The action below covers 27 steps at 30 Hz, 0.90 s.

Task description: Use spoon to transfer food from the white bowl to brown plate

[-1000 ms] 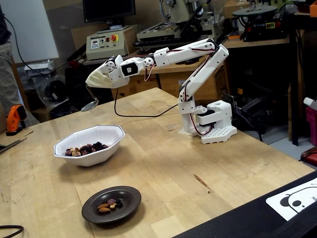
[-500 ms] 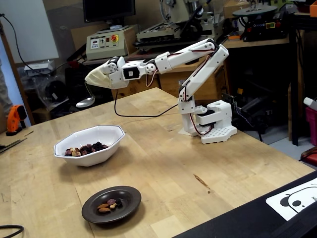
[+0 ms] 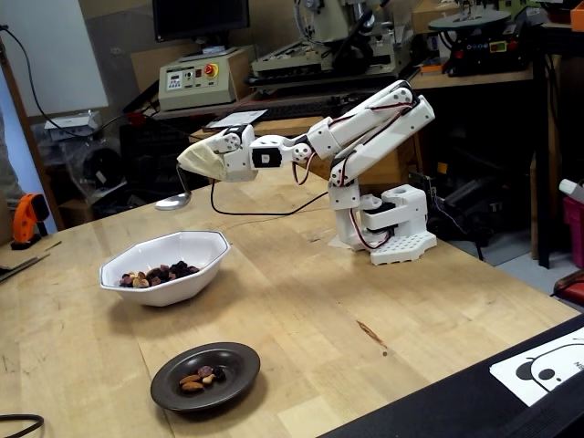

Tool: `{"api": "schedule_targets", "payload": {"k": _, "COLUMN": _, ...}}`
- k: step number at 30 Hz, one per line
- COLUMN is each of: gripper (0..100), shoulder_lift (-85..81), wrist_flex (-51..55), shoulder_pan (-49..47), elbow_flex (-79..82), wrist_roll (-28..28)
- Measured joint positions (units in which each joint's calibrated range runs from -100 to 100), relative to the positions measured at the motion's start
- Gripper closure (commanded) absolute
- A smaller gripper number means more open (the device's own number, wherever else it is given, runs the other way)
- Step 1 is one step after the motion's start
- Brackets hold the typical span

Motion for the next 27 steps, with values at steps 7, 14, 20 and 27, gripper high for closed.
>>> {"api": "schedule_targets", "payload": {"k": 7, "gripper": 96, "shoulder_lift": -7.7, "wrist_flex": 0.0, "shoulder_pan": -4.8, "elbow_flex": 7.7, "wrist_roll": 0.2}}
{"api": "schedule_targets", "payload": {"k": 14, "gripper": 96, "shoulder_lift": -7.9, "wrist_flex": 0.0, "shoulder_pan": -8.3, "elbow_flex": 8.8, "wrist_roll": 1.2}}
{"api": "schedule_targets", "payload": {"k": 20, "gripper": 96, "shoulder_lift": -6.5, "wrist_flex": 0.0, "shoulder_pan": -9.1, "elbow_flex": 8.8, "wrist_roll": 5.0}}
{"api": "schedule_targets", "payload": {"k": 27, "gripper": 96, "shoulder_lift": -5.0, "wrist_flex": 0.0, "shoulder_pan": -9.1, "elbow_flex": 8.8, "wrist_roll": 6.3}}
